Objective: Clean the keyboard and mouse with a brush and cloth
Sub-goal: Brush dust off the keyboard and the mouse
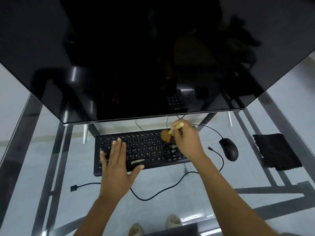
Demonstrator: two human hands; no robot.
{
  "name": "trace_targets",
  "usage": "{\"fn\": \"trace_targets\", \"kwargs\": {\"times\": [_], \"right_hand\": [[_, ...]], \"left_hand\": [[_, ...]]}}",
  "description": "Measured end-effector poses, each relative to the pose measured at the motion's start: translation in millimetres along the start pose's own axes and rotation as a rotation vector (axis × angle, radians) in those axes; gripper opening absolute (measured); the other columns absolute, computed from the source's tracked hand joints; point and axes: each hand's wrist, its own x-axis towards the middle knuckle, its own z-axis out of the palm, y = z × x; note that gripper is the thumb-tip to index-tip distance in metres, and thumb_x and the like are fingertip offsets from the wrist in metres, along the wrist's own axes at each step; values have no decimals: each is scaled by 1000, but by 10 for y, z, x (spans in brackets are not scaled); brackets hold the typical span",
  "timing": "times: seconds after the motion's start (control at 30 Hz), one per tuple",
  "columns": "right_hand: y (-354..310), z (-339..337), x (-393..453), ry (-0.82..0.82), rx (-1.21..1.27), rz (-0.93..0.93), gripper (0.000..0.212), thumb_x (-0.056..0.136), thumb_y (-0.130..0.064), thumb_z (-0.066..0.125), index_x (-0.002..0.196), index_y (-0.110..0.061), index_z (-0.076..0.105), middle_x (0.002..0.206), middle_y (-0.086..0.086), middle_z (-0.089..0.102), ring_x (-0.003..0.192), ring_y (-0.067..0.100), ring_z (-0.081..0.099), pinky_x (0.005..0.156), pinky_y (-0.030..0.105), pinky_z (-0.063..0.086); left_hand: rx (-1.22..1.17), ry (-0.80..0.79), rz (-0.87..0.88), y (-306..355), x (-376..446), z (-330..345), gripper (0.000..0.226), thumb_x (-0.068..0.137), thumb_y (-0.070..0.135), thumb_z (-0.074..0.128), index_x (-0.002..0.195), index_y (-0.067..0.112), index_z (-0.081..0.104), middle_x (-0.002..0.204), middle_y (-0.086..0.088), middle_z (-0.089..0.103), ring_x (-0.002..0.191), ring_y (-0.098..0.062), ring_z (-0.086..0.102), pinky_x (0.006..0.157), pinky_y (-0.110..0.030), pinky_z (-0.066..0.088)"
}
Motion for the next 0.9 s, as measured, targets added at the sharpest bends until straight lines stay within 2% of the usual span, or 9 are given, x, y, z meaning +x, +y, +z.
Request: {"fn": "trace_targets", "kwargs": {"times": [0.07,0.17,0.23,0.37,0.43,0.5,0.63,0.77,0.9], "right_hand": [[-46,-16,6,103,84,-9,9,96,-17,55,89,-16,61,81,-5,68,71,10,66,68,14,51],[-167,15,-19,-273,236,154,10,95,-20,56,89,-16,62,76,6,71,69,22,70,67,31,60],[-192,81,-57,-374,55,74,10,95,-22,57,90,-16,62,75,3,70,65,16,67,62,22,57],[-216,108,-1,48,40,-14,8,95,-17,56,89,-16,61,78,-3,68,69,7,64,61,9,47],[-292,155,14,-153,152,54,9,95,-18,56,88,-17,61,74,1,69,68,14,68,66,22,57],[-298,262,-16,-312,21,31,11,95,-22,57,87,-16,60,74,5,67,65,17,66,62,24,56],[-306,307,24,78,-51,-86,9,96,-21,57,90,-14,60,84,1,64,71,12,60,63,7,43],[-435,427,-20,-202,-10,-67,10,96,-25,56,89,-19,61,81,2,69,72,18,67,67,29,56],[-541,426,115,51,-45,-144,11,95,-18,54,89,-17,63,91,2,64,76,12,61,67,10,45]], "left_hand": [[-4,36,-60,-162,-59,-52,96,82,73,39,149,5,26,161,-4,12,149,-18,3,119,-42,-10],[-22,53,-153,-410,-141,-92,101,79,76,38,150,6,21,161,-5,12,149,-15,2,118,-47,-6],[-48,39,-184,-530,-186,-85,105,77,78,37,150,6,19,161,-5,13,148,-13,0,119,-51,-1],[-83,-10,-190,-657,-255,-33,112,74,83,36,151,6,14,160,-7,14,148,-14,1,119,-50,2],[-88,-10,-190,-700,-292,-20,110,75,83,37,152,8,12,160,-6,16,148,-13,3,121,-46,2],[-96,0,-195,-723,-316,-12,108,76,83,36,152,9,12,160,-4,18,148,-12,5,121,-42,2],[-138,-12,-259,-728,-330,29,109,74,87,36,154,17,8,161,2,15,149,-13,1,121,-39,2],[-186,-32,-336,-786,-371,65,110,71,90,37,154,26,2,161,5,12,149,-20,-1,119,-40,8],[-239,13,-361,-649,-322,-47,104,75,79,48,154,24,6,161,5,12,146,-15,-11,119,-43,12]]}}
